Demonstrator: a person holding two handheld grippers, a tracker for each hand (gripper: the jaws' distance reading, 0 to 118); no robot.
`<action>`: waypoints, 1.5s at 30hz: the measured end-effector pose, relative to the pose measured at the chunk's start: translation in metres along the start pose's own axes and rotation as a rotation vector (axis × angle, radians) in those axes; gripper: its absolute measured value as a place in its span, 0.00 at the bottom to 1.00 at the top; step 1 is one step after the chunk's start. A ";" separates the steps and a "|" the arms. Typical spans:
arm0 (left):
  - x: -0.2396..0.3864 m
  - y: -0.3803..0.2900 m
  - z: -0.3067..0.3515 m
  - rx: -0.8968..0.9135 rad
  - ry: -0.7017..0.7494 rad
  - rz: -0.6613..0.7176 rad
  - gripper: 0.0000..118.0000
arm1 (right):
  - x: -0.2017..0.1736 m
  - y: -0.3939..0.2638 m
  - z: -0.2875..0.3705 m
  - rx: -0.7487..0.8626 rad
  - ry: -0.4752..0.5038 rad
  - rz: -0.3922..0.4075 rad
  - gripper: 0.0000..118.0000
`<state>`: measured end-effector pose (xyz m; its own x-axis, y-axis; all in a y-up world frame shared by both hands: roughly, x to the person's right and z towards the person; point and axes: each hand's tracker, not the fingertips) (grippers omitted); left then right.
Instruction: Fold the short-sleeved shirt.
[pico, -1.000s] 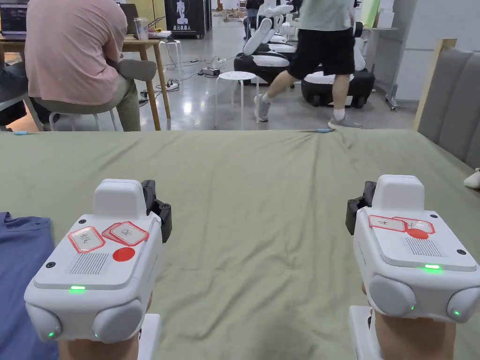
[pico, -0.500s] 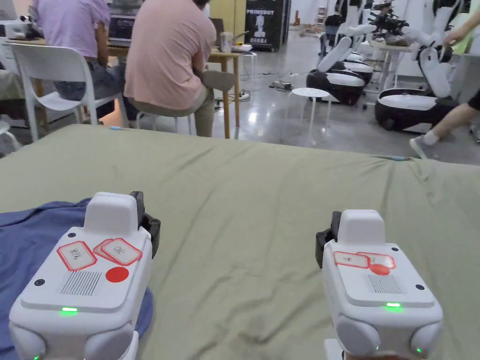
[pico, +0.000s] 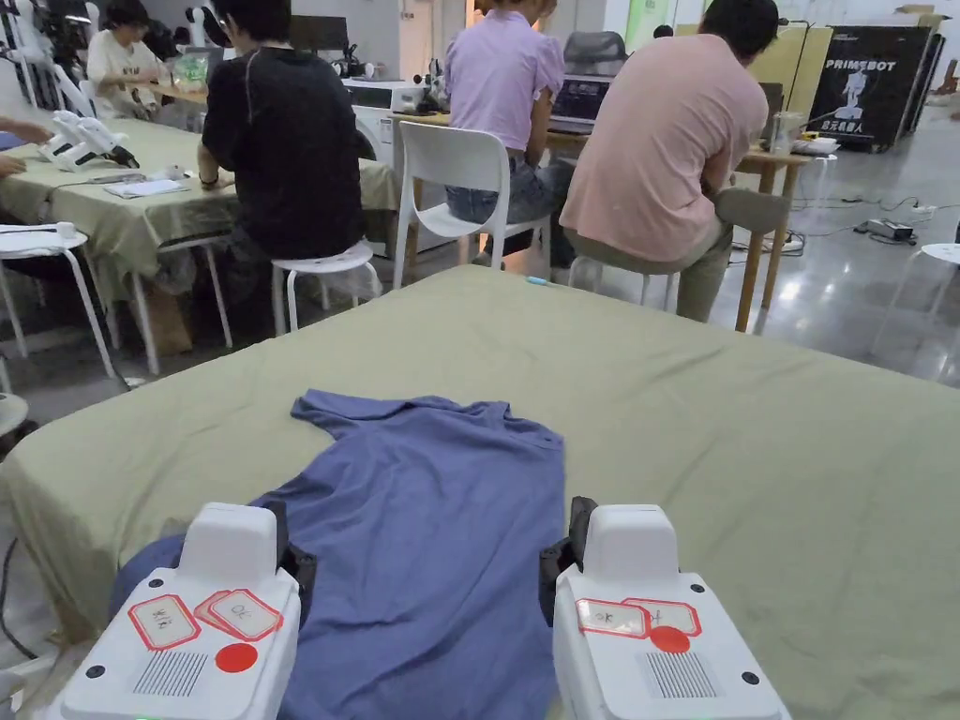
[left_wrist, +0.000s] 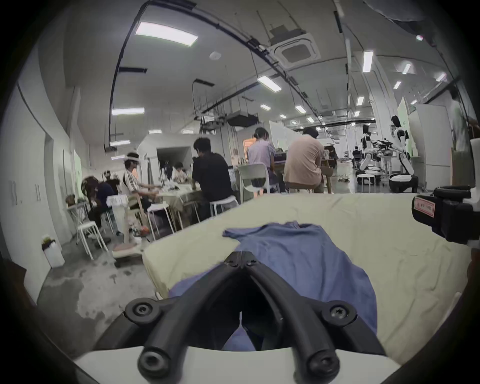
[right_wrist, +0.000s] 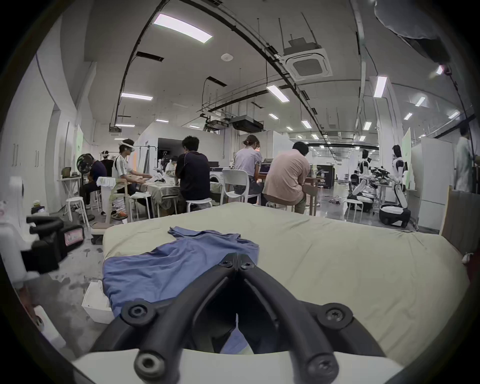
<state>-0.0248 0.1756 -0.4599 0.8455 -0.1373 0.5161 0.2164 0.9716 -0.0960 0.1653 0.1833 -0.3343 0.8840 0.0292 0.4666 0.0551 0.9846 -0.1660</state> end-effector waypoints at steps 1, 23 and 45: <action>0.008 -0.001 -0.007 -0.016 -0.028 0.011 0.00 | 0.002 -0.001 -0.002 -0.005 -0.004 0.006 0.00; 0.186 -0.018 -0.356 -0.750 -0.444 -0.099 0.85 | 0.117 -0.014 -0.063 -0.186 -0.163 0.027 0.00; 0.326 0.155 -0.163 -0.396 -0.931 -0.078 0.04 | 0.235 0.005 0.093 -0.138 -0.547 -0.061 0.00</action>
<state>0.3638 0.2503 -0.4454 0.1423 0.1714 0.9749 0.5434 0.8096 -0.2217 0.3301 0.2111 -0.1449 0.5102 0.0945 0.8549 0.1910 0.9567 -0.2197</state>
